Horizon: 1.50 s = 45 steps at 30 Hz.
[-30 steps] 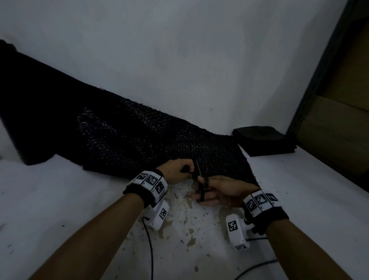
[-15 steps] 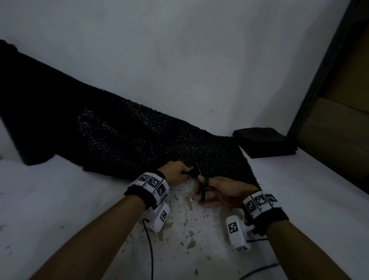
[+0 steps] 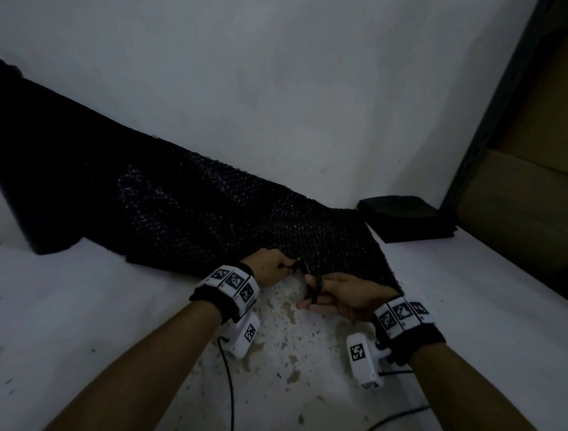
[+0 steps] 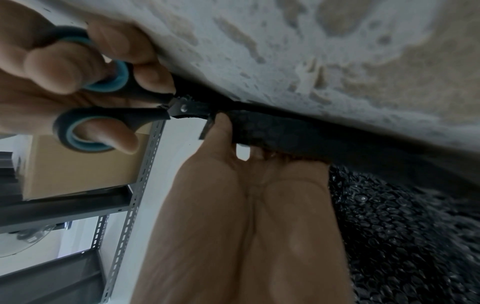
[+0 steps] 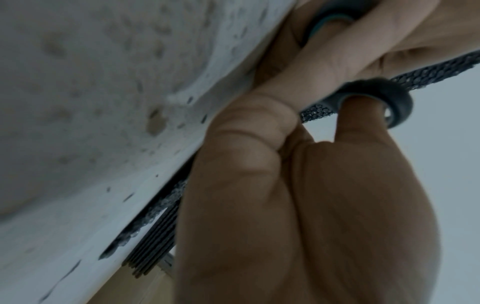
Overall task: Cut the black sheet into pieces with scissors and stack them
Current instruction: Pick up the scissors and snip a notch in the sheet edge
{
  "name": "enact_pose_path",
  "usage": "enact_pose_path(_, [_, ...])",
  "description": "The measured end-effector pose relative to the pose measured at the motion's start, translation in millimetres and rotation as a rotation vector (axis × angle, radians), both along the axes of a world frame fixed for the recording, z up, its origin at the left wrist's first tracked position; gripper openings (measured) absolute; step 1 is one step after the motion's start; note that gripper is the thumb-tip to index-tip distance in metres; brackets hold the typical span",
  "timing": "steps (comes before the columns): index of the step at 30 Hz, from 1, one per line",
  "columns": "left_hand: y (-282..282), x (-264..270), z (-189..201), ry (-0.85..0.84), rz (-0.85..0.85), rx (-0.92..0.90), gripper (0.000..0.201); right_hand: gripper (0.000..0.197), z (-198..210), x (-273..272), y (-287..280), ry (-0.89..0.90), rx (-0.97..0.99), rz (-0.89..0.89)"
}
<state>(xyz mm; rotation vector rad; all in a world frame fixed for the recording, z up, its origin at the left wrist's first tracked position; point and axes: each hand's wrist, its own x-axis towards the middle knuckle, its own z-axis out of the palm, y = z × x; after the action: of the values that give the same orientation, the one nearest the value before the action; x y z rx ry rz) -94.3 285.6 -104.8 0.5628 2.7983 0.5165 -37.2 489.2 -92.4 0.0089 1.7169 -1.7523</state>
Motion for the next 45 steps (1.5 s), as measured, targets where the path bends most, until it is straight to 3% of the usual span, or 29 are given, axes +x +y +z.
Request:
enact_pose_path(28, [-7.6,-4.3,-5.9,-0.010,-0.011,0.093,0.029,0.029,-4.3,-18.4,0.6,0.040,0.069,-0.018])
enact_pose_path(35, [-10.7,-2.9,-6.1,-0.038,0.062,0.228,0.031,0.031,-5.1,-18.6,5.0,0.023,0.072,-0.003])
enact_pose_path(45, [-9.3,-3.6,-7.1,-0.031,0.024,0.203,0.026,0.032,-9.7,-24.0,0.5,0.048,0.059,-0.018])
